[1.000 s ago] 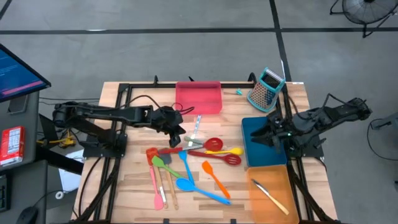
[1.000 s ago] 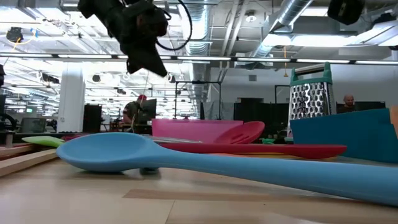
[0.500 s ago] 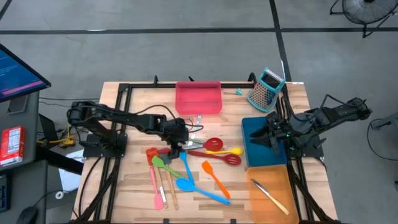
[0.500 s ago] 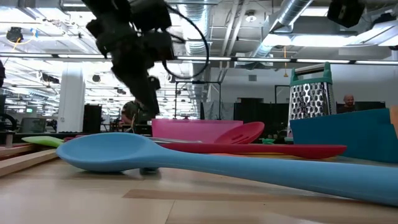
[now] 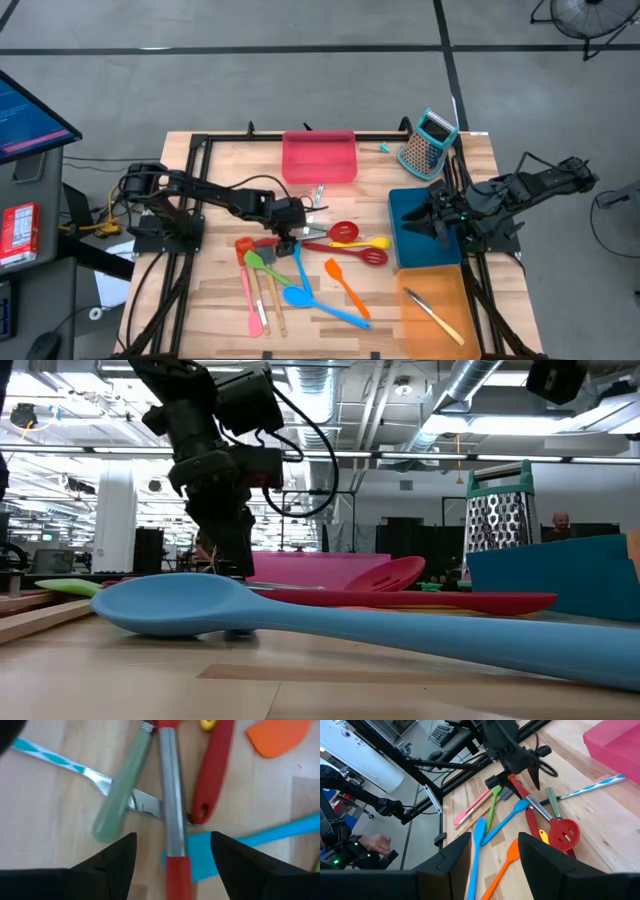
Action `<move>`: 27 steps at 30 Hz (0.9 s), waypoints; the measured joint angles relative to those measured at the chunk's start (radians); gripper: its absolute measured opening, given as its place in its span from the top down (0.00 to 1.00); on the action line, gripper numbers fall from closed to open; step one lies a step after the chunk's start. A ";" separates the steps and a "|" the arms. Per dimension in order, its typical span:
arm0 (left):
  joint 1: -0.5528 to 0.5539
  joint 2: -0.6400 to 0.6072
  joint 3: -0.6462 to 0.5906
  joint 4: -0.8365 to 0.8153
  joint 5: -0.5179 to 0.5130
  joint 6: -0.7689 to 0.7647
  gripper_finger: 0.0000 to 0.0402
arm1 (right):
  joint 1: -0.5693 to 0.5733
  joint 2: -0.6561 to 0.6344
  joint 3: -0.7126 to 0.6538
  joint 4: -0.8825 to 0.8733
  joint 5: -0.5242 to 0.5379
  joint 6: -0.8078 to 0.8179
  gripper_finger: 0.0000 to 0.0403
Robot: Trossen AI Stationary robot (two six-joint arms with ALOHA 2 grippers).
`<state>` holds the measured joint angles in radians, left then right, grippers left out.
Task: Pick & Place Kitchen Items
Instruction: Put the red serving spoon into the red bin
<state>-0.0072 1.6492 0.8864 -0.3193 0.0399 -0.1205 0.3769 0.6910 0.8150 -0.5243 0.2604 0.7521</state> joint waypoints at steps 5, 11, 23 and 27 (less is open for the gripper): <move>-0.026 0.004 0.000 0.017 -0.035 0.011 0.42 | 0.000 0.000 0.001 -0.003 0.000 0.000 0.60; -0.024 0.004 0.000 0.022 -0.100 0.011 0.41 | 0.000 0.000 0.001 -0.016 0.000 0.010 0.60; -0.054 0.097 0.004 0.039 -0.070 -0.012 0.42 | 0.000 0.000 0.001 -0.019 -0.001 0.016 0.60; -0.048 0.098 0.004 0.032 -0.070 -0.027 0.49 | 0.000 0.000 0.001 -0.019 -0.001 0.016 0.60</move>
<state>-0.0548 1.7470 0.8905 -0.2877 -0.0300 -0.1470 0.3767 0.6910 0.8162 -0.5430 0.2596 0.7681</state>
